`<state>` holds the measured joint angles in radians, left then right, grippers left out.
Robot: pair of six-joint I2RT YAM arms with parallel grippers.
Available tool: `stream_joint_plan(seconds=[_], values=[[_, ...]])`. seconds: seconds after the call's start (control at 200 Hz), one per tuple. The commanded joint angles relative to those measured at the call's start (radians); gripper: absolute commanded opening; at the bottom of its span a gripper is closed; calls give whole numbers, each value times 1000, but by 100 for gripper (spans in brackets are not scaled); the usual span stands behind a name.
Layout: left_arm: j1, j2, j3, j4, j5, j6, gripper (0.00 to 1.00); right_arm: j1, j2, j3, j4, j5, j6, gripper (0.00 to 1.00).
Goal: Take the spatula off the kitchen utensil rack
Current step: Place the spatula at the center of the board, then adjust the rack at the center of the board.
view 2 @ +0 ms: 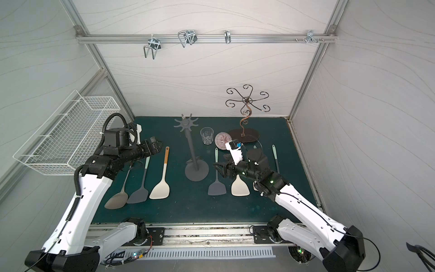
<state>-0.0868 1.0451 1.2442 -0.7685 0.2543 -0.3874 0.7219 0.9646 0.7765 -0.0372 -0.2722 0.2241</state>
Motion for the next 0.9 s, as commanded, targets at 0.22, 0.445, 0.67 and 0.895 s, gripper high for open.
stream_joint_plan(seconds=[0.22,0.445,0.67,0.895], values=[[39,8,-34,363,415,60,97,15,140,101,101,10,-20,68],[89,47,-282,896,488,-148,100,13,170,147,71,15,-48,68],[141,126,-399,1293,627,-256,100,0,151,141,65,-11,-73,68],[138,103,-433,1212,533,-237,99,8,205,134,190,-34,-55,65]])
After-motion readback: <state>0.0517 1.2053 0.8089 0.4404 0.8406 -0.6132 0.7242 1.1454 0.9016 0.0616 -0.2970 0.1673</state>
